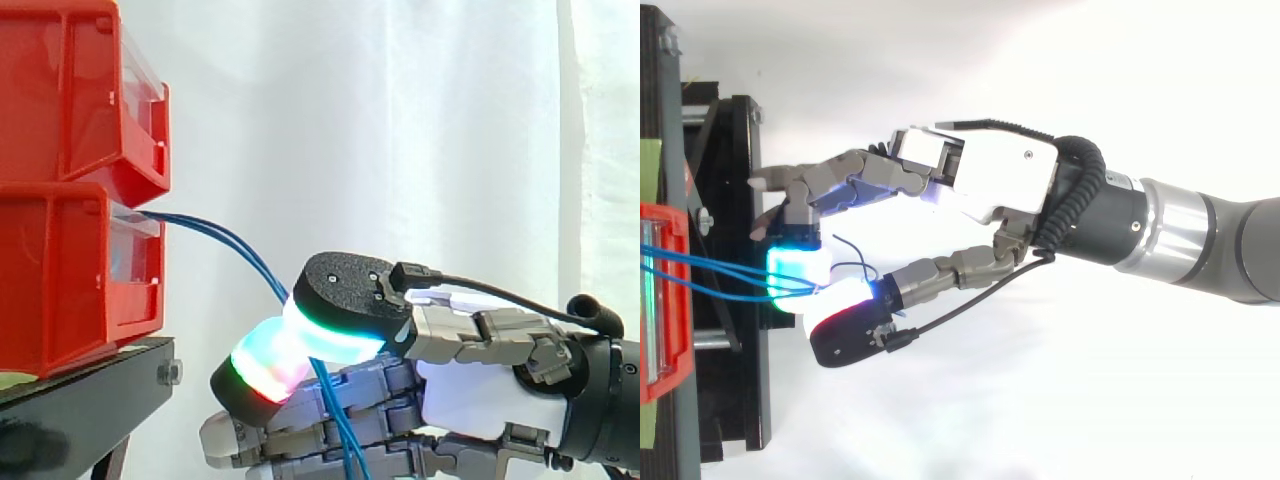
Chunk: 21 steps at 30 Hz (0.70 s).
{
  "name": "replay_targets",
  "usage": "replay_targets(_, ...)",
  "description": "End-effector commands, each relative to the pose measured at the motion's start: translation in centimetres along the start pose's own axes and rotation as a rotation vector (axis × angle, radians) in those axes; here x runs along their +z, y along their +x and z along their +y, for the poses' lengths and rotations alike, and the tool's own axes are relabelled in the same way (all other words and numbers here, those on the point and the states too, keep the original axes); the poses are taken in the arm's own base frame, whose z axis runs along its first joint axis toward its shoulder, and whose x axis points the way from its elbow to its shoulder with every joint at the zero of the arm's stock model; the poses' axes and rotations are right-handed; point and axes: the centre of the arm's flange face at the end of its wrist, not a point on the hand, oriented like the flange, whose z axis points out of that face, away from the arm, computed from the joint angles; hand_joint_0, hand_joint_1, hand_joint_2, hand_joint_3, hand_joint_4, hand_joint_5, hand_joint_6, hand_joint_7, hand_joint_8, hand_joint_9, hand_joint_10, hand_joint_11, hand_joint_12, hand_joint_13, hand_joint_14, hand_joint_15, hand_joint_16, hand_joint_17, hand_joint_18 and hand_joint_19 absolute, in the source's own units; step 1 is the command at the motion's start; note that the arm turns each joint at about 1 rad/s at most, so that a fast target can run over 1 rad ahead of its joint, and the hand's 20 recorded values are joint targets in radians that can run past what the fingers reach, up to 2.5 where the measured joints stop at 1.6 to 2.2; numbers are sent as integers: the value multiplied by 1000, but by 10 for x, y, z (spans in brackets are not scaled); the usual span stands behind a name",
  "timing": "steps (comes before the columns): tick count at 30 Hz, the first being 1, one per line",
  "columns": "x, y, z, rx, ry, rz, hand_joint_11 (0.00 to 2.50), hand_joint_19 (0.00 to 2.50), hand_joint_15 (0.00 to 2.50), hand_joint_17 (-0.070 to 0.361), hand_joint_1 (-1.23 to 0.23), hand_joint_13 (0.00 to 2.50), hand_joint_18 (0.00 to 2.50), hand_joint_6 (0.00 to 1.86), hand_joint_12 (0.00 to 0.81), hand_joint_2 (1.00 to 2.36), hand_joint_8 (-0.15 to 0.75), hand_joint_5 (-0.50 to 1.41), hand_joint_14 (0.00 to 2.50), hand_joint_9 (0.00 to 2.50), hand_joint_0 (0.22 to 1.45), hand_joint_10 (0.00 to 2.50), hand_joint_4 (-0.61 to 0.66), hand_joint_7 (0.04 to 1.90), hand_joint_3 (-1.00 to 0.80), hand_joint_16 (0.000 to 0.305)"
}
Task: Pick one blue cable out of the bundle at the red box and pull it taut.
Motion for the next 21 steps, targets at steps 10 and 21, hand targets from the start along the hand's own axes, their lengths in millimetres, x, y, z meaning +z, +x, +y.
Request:
replay_targets(10, -4, -5, 25, 25, 64, 36, 344, 186, 90, 134, -886, 274, 328, 864, 384, 1000, 344, -188, 3, 542, 667, 10, 203, 1026, -491, 59)
replay_targets(21, -11, -11, 46, 1, 132, 50, 353, 218, 107, 138, -779, 276, 325, 855, 396, 1000, 358, -178, 4, 563, 535, 10, 201, 1030, -500, 61)
